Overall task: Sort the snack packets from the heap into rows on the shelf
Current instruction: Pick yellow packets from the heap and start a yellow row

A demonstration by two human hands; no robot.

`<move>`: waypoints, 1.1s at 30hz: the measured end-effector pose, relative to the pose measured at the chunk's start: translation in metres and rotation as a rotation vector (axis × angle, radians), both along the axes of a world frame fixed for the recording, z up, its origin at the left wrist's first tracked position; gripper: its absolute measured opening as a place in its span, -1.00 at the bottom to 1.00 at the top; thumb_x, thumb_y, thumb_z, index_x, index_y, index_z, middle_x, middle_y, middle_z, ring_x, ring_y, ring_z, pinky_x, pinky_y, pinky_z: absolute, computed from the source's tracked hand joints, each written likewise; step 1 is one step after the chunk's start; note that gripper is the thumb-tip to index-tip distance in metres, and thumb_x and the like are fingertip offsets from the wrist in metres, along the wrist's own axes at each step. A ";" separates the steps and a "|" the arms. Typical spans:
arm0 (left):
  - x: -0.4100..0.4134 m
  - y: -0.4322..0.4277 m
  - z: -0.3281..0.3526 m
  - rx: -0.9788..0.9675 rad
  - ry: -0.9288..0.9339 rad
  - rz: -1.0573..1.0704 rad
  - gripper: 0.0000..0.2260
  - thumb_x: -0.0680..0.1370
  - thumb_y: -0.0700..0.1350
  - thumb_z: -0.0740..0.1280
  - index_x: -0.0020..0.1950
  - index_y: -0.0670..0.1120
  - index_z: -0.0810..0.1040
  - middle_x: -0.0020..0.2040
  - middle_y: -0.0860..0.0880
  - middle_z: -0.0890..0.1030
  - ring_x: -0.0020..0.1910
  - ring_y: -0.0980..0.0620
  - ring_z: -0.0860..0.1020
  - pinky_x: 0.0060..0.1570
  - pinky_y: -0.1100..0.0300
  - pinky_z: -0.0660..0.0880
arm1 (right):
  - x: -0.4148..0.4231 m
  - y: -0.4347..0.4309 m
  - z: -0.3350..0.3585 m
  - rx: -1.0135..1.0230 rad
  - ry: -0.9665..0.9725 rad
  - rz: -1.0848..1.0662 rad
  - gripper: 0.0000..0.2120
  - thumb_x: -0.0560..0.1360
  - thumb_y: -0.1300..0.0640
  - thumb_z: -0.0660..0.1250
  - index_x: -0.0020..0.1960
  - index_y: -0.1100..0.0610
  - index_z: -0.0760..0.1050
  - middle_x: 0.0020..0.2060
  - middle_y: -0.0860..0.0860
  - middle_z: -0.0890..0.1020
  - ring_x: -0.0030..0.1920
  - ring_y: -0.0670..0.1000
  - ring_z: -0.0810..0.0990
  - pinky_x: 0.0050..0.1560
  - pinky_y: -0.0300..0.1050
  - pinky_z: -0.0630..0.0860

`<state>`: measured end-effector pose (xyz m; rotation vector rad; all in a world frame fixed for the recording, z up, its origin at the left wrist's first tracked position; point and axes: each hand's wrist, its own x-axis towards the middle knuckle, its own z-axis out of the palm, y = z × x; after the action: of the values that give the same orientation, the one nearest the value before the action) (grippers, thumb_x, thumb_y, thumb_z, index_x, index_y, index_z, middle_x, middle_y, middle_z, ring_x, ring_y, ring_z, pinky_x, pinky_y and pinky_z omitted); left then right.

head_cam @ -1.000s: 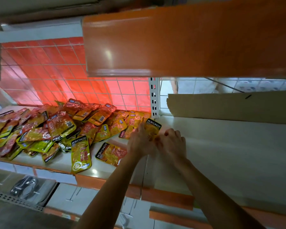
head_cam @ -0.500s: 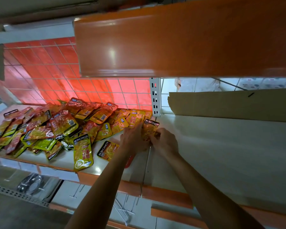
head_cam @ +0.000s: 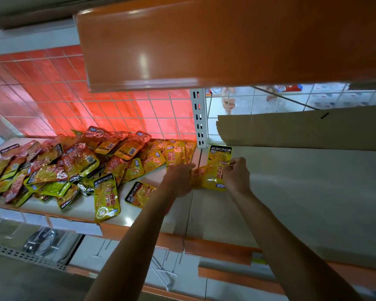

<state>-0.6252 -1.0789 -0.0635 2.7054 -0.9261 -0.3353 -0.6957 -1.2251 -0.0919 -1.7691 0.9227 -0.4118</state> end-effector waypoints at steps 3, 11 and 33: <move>-0.003 -0.009 0.005 0.050 -0.007 -0.012 -0.50 0.50 -0.01 0.39 0.42 -0.07 0.41 0.33 -0.13 0.50 0.36 -0.15 0.37 0.33 0.07 0.29 | -0.007 -0.009 -0.002 0.040 -0.053 -0.061 -0.89 0.56 0.23 0.10 0.06 0.10 0.32 -0.12 0.04 0.48 -0.08 0.13 0.50 -0.15 -0.07 0.40; -0.029 -0.060 0.006 -0.341 0.097 0.270 -0.78 0.50 -0.10 0.35 0.13 -0.07 0.59 0.01 -0.09 0.63 0.00 -0.08 0.57 -0.09 0.14 0.45 | -0.042 -0.063 0.006 0.056 -0.122 -0.229 -0.72 0.53 0.28 0.10 0.21 0.12 0.37 -0.02 0.11 0.57 -0.15 0.09 0.57 -0.23 0.02 0.57; -0.066 -0.172 -0.024 -0.753 0.455 0.586 -0.84 0.43 -0.17 0.42 -0.01 -0.01 0.64 -0.09 -0.03 0.68 -0.10 -0.02 0.62 -0.09 0.13 0.56 | -0.064 -0.153 0.006 -0.496 0.309 0.329 -0.53 0.47 -0.10 0.37 0.29 0.11 0.47 0.13 0.15 0.44 0.11 0.17 0.51 0.05 -0.05 0.47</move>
<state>-0.6911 -1.2508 -0.0874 1.9450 -0.0664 -0.3566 -0.7592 -1.3778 -0.0863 -2.4448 0.7559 -0.1595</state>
